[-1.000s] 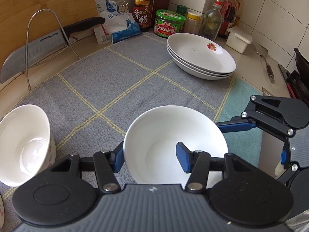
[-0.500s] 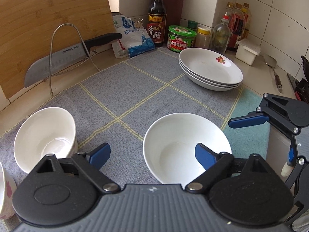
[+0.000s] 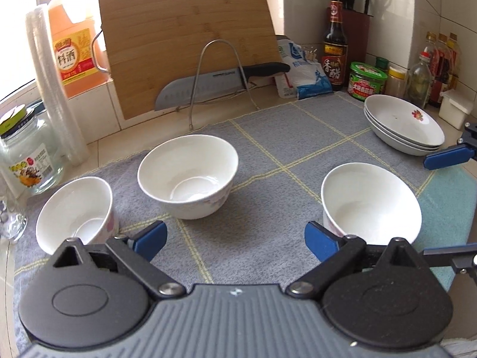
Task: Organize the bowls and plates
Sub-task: 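Move the right gripper to another white bowl and grasp its rim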
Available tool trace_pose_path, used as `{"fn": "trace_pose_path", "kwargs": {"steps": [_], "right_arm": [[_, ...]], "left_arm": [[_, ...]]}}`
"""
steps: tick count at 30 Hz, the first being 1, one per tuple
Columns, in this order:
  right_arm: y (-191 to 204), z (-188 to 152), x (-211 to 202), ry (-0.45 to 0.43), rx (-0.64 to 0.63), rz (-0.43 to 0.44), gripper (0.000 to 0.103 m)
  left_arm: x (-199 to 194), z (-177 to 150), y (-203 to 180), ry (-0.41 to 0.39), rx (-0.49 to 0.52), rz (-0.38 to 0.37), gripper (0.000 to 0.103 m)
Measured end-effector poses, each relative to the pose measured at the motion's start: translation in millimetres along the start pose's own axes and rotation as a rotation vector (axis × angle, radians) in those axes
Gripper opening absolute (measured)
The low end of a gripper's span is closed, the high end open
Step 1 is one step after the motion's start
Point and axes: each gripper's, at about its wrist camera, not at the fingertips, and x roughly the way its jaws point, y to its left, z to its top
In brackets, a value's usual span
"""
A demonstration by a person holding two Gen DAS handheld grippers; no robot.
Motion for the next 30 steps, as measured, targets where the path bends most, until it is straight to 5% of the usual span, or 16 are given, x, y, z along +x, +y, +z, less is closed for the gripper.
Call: {"fn": "trace_pose_path", "kwargs": {"steps": [8, 30], "right_arm": [[-10.2, 24.1, 21.9, 0.019, -0.027, 0.082, 0.103], [-44.9, 112.8, 137.2, 0.086, -0.114, 0.334, 0.103]], "left_arm": [[10.5, -4.9, 10.2, 0.009, -0.079, 0.099, 0.099], [64.9, 13.0, 12.2, -0.027, -0.087, 0.190, 0.098]]}}
